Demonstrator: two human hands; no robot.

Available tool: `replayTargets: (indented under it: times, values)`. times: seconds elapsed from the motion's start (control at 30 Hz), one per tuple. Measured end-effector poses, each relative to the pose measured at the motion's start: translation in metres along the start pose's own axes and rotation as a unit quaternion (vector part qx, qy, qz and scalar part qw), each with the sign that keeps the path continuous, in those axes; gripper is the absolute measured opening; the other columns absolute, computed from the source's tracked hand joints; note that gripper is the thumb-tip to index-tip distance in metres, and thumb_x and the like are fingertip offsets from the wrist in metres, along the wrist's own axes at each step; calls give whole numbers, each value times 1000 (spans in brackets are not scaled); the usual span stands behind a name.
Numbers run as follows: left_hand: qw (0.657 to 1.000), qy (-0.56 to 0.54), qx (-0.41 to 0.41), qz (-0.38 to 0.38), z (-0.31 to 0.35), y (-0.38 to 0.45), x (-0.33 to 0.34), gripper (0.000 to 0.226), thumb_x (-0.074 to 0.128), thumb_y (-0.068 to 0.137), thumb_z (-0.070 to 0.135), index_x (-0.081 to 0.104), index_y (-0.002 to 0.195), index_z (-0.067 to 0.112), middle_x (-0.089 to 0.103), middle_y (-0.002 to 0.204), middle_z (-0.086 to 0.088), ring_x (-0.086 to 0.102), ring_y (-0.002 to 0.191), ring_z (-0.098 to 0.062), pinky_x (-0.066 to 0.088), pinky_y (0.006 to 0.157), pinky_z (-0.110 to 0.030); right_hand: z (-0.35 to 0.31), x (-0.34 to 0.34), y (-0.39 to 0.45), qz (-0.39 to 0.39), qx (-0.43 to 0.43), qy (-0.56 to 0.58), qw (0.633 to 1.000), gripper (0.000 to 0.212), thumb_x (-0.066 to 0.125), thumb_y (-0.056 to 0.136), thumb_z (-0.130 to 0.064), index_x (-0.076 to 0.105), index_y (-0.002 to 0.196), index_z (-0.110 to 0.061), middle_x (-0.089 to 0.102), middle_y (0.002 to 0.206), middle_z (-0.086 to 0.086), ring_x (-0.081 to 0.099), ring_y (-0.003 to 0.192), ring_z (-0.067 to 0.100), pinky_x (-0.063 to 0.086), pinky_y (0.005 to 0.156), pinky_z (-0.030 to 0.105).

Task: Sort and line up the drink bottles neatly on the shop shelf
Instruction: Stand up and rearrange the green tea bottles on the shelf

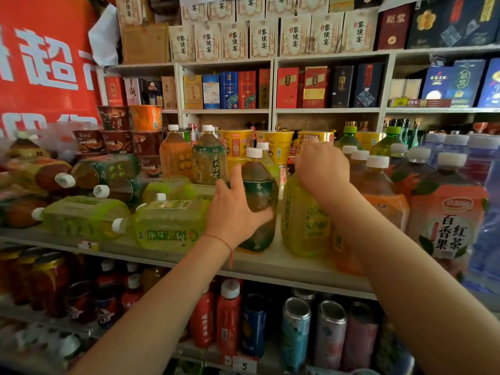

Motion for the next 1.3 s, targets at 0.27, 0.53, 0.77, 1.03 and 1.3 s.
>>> replayTargets:
  times: [0.27,0.53,0.77,1.03,1.3]
  values:
    - [993,-106,17,-52,3,22,24,111,76,81,53,1,159,28,33,149,-14,44,135,-32,42,108,-42,-3,-8,-6,13,-3,-141,990,43,45,101,-46,59,125,-12,47,135,17,47,124,35,44,91,47]
    - [980,101,164,54,-49,18,-36,45,39,101,46,64,127,18,66,119,-1,59,112,-23,45,99,-42,-74,17,-48,111,-237,144,954,17,51,94,-22,60,85,-11,56,88,2,52,86,22,48,80,41]
    - [989,70,116,62,-155,16,-69,46,35,96,36,73,104,12,71,98,-4,65,91,-26,51,79,-42,-159,62,-64,-243,-272,195,910,60,62,91,-55,50,139,-20,53,131,3,55,115,21,49,98,41]
    - [992,-33,115,43,-201,2,-74,57,27,99,47,65,124,12,69,102,-4,62,94,-23,50,78,-43,-227,78,-65,-286,-313,17,906,96,73,69,-72,38,143,-22,58,129,-1,58,114,23,53,89,39]
    - [949,-270,71,146,-208,-5,-71,63,49,94,47,41,146,13,49,139,2,46,128,-9,38,105,-21,-184,65,-69,-156,-97,306,934,110,68,53,-84,37,142,-27,61,127,-6,61,112,15,56,91,41]
Point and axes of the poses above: each hand's wrist, its own y-axis towards the middle knuckle, its own x-axis out of the palm, z = x × y, the point moved 2 cm from there along y, towards the middle knuckle
